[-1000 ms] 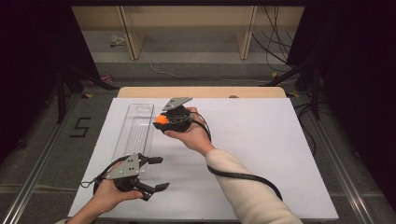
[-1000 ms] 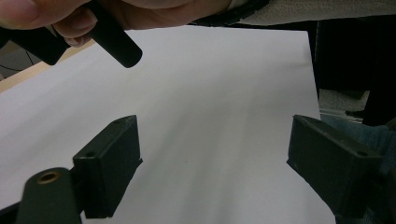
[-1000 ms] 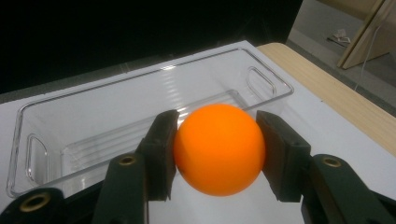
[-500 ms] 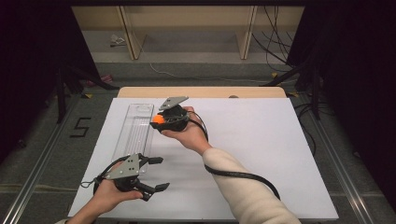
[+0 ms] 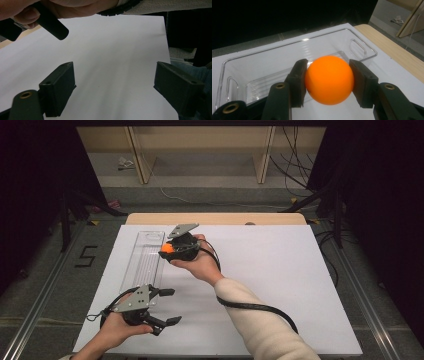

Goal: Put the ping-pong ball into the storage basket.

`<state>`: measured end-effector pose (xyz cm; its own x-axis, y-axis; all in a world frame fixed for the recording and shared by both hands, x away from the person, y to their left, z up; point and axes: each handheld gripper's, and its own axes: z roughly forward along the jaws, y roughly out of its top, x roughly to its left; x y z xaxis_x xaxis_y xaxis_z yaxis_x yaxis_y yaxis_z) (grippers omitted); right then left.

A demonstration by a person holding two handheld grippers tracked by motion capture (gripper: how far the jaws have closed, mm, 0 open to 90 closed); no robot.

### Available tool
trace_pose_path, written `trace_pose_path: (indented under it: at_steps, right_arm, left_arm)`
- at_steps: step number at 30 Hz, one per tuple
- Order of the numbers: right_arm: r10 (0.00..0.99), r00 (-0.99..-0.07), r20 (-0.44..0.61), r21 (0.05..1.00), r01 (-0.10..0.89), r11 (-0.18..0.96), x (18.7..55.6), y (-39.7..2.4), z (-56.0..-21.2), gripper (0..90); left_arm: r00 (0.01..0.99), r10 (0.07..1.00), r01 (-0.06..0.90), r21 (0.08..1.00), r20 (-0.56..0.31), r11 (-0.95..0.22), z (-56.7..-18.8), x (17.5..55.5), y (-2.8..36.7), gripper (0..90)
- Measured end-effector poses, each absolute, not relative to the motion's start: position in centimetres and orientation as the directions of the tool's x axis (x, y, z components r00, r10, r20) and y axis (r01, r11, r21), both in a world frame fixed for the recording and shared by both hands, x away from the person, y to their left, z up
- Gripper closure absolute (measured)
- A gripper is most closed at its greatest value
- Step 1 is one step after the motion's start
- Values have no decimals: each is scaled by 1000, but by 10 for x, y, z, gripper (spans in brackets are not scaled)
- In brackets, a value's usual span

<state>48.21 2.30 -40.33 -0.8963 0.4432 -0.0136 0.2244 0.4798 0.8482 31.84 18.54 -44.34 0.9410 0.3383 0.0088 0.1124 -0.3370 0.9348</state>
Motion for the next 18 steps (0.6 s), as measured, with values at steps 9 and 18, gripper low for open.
trace_pose_path:
  at_steps: [9, 18]
  right_arm:
    - [437, -899, -14, 848, 220, 481, 483, 28, -402, 514]
    - [433, -901, -9, 847, 223, 482, 484, 33, -403, 514]
  left_arm:
    - [942, 336, 110, 935, 11, -338, -444, 318, 185, 166]
    - [943, 334, 109, 934, 11, -339, -444, 318, 185, 166]
